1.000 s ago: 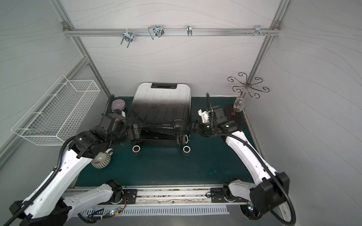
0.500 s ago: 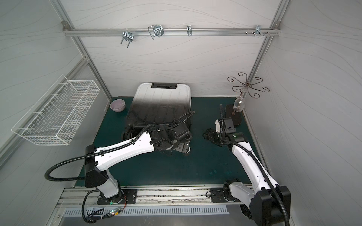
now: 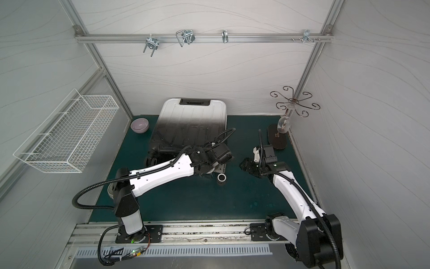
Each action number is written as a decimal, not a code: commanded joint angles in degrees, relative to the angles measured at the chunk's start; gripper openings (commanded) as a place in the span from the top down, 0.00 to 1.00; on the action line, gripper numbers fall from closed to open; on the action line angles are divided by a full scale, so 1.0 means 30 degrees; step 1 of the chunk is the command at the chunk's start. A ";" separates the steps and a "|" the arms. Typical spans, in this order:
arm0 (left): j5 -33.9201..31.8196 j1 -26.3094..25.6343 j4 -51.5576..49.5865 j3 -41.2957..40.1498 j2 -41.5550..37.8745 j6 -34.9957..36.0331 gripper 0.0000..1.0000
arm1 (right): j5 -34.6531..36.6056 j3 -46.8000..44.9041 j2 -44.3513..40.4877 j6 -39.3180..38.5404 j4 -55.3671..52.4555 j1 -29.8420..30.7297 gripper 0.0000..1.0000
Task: Close the suitcase zippers
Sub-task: Pick up the suitcase from the center of the board.
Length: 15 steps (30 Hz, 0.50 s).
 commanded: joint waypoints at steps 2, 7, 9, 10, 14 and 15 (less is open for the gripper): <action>0.0061 0.0351 0.1872 -0.0549 -0.0171 0.1296 0.42 | 0.0149 -0.0001 -0.0231 -0.0847 0.0399 -0.0085 0.34; 0.0267 0.0535 0.1573 -0.1508 -0.0117 0.1284 0.32 | -0.0131 -0.0085 -0.0273 -0.0984 0.0884 -0.0086 0.36; 0.0439 0.0670 0.1601 -0.1519 0.0193 0.1092 0.34 | -0.0536 -0.0113 -0.0058 -0.0954 0.1250 -0.0034 0.36; 0.0390 0.0729 0.1784 -0.1447 0.0264 0.1142 0.37 | -0.0833 -0.0117 0.0067 -0.1023 0.1454 -0.0016 0.37; 0.0049 0.1144 0.1421 0.0155 -0.0039 0.2764 0.77 | -0.0500 -0.0213 -0.0229 -0.2174 0.1461 0.0453 0.38; -0.0152 0.1320 0.0599 0.1191 -0.0232 0.3497 0.88 | -0.0209 -0.0375 -0.0589 -0.2640 0.1607 0.0686 0.38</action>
